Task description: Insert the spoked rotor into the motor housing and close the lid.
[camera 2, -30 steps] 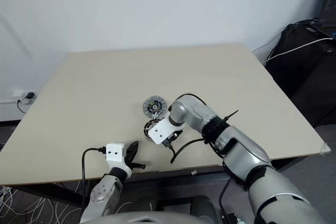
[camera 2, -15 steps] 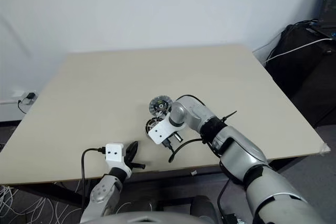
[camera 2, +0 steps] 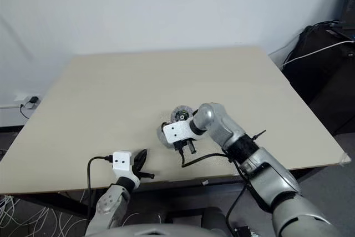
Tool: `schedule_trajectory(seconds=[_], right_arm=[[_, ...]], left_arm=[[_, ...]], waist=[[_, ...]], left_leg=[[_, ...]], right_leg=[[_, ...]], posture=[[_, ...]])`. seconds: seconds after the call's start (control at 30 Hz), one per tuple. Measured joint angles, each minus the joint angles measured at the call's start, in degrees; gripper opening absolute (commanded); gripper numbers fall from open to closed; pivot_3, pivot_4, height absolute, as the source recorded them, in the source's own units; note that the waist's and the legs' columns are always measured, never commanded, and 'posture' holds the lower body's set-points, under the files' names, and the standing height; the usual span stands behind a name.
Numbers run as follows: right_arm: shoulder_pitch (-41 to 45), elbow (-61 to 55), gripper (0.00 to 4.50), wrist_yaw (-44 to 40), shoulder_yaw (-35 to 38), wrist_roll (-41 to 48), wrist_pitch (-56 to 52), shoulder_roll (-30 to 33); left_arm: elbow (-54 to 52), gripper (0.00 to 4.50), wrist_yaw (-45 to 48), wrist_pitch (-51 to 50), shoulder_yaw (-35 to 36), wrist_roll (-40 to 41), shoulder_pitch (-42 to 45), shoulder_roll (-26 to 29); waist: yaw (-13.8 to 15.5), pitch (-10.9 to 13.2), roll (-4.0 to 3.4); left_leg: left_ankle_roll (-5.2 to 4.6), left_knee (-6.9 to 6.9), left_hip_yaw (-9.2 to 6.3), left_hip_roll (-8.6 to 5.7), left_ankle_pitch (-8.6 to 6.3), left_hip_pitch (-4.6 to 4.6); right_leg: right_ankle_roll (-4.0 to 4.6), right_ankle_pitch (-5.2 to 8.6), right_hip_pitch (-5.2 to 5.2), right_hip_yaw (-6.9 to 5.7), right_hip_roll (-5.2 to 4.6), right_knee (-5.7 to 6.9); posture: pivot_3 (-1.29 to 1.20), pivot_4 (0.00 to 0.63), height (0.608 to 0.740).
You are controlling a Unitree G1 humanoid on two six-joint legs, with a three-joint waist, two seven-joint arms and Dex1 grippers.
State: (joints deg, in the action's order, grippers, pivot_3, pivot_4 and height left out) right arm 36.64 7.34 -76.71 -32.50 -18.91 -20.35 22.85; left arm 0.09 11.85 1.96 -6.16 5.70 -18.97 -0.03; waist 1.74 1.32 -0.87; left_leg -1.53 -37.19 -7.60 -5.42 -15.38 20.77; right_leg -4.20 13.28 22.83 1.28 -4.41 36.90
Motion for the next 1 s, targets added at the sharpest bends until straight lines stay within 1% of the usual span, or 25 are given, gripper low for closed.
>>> schedule_trajectory(seconds=[0.1, 0.17, 0.33, 0.53, 0.6, 0.73, 0.77, 1.0], right_arm=[[-3.34, -8.73, 0.1, 0.54, 2.36, 1.71, -17.44, 0.28], [-4.1, -12.97, 0.1, 0.93, 3.21, 2.72, -25.5, 1.77], [-4.26, -21.21, 0.1, 2.16, 3.37, 5.12, -36.73, 7.97], [-4.22, -25.2, 0.1, 4.82, 4.13, 14.27, -54.99, 8.86], [-4.13, -25.62, 0.1, 6.75, 4.55, 16.82, -58.89, 7.79], [-2.83, -24.42, 0.1, 11.93, 6.61, 21.4, -64.68, 3.57], [-2.04, -23.05, 0.1, 13.79, 7.08, 22.43, -65.19, 2.13], [-1.07, -14.28, 0.1, 22.93, 7.28, 25.9, -63.23, -2.72]], left_arm=[[0.12, 0.05, 0.21, -0.01, -0.02, 0.05, 0.09, -0.15], [0.18, 0.05, 0.43, -0.03, -0.02, 0.1, 0.19, -0.34], [0.69, 0.05, 0.78, -0.17, 0.04, 0.68, 0.55, -0.32], [1.43, 0.05, 1.01, -0.19, -0.08, 1.22, 1.76, -0.35], [1.57, 0.05, 1.03, -0.2, -0.06, 1.24, 1.77, -0.28], [1.62, 0.05, 1.13, -0.26, -0.05, 1.3, 1.83, -0.24], [1.62, 0.05, 1.17, -0.27, -0.06, 1.33, 1.86, -0.25], [1.62, 0.05, 1.16, -0.28, 0.03, 1.51, 1.74, -0.27]], waist=[[0.33, 0.01, 0.02], [0.57, 0.02, 0.03], [0.79, 0.05, 0.08], [0.68, 0.09, 0.14], [0.64, 0.1, 0.16], [0.55, 0.11, 0.17], [0.53, 0.1, 0.17], [0.41, 0.09, 0.2]], left_leg=[[0.06, -0.05, 0.02, 0.0, -0.04, 0.05], [0.07, -0.11, 0.01, -0.02, -0.06, 0.09], [0.17, -0.15, 0.01, -0.02, -0.14, 0.14], [0.12, -0.15, 0.01, 0.0, -0.12, 0.24], [0.11, -0.15, 0.01, -0.01, -0.12, 0.25], [0.09, -0.16, 0.01, 0.0, -0.1, 0.27], [0.09, -0.16, 0.01, 0.0, -0.1, 0.27], [0.05, -0.15, 0.01, -0.04, -0.08, 0.3]], right_leg=[[-0.01, 0.0, 0.02, 0.0, -0.03, 0.01], [-0.04, -0.01, 0.02, -0.03, -0.06, 0.01], [-0.34, 0.13, 0.02, -0.08, -0.1, -0.03], [-0.08, -0.02, 0.11, -0.07, -0.11, -0.04], [-0.08, -0.02, 0.12, -0.07, -0.11, -0.05], [-0.08, -0.03, 0.15, -0.07, -0.1, -0.03], [-0.08, -0.03, 0.15, -0.08, -0.1, -0.03], [-0.08, -0.05, 0.18, -0.08, -0.1, -0.06]], posture=[[0.0, 0.0, 0.74], [0.0, 0.0, 0.74], [0.0, 0.0, 0.74], [0.0, 0.0, 0.74], [0.0, 0.0, 0.74], [0.0, 0.0, 0.74], [0.0, 0.0, 0.74], [0.0, 0.0, 0.74]])
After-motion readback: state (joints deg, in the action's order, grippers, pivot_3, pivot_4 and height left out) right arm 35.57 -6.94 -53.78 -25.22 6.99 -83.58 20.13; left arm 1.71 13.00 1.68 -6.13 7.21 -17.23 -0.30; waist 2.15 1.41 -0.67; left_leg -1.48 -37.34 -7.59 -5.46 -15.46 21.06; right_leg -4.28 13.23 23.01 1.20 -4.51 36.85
